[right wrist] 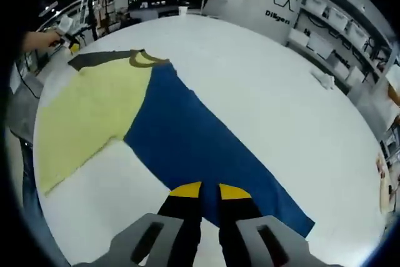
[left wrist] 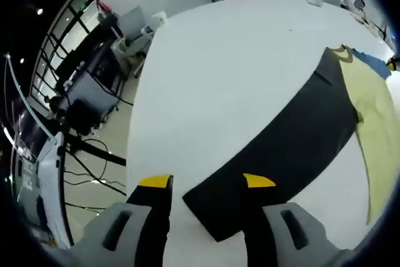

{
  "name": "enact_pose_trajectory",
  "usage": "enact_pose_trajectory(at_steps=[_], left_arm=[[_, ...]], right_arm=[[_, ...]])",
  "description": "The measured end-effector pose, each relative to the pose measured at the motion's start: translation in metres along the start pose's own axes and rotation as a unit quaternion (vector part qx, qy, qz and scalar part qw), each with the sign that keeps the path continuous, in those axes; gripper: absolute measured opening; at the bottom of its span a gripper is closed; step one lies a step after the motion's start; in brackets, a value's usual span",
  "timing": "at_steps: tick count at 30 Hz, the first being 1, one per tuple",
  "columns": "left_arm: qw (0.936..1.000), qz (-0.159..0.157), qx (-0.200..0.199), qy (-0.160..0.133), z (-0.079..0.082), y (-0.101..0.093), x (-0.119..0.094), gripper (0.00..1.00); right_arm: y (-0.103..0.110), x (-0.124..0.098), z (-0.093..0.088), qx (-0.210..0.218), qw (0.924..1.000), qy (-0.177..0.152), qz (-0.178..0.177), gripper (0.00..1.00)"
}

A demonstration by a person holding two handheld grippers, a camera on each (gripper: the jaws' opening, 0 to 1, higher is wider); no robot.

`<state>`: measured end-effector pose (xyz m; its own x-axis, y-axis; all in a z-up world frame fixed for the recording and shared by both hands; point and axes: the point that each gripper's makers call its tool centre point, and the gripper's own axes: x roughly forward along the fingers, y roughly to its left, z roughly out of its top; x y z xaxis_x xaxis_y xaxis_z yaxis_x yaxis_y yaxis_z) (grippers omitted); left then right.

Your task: Fold the garment on the visible template until the final outline fits inside the template.

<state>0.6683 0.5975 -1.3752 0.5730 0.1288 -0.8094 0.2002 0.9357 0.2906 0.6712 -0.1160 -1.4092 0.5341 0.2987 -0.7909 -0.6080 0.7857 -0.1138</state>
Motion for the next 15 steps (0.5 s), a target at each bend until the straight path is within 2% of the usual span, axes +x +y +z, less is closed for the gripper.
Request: enact_pose_trajectory(at_steps=[4, 6, 8, 11, 14, 15], left_arm=[[0.9998, -0.013, 0.005, -0.016, 0.000, -0.023, -0.013, 0.51], [0.9993, -0.029, 0.004, -0.025, -0.002, -0.040, -0.018, 0.51], [0.9982, -0.045, 0.027, -0.030, -0.005, -0.059, -0.024, 0.52], [0.9922, -0.070, 0.093, -0.045, -0.006, -0.095, -0.035, 0.53], [0.9865, -0.107, 0.109, -0.059, -0.007, -0.134, -0.046, 0.53], [0.9835, -0.121, 0.119, -0.062, -0.008, -0.142, -0.045, 0.53]], right_arm=[[0.027, -0.003, -0.001, -0.009, 0.9998, -0.003, 0.016, 0.01], [0.050, -0.005, 0.001, -0.014, 0.9992, -0.011, 0.035, 0.02], [0.063, -0.006, 0.001, -0.014, 0.9989, -0.015, 0.041, 0.03], [0.094, -0.010, -0.001, -0.019, 0.9973, -0.021, 0.067, 0.03], [0.121, -0.014, -0.005, -0.029, 0.9956, -0.026, 0.085, 0.04], [0.130, -0.015, -0.006, -0.030, 0.9946, -0.027, 0.096, 0.05]])
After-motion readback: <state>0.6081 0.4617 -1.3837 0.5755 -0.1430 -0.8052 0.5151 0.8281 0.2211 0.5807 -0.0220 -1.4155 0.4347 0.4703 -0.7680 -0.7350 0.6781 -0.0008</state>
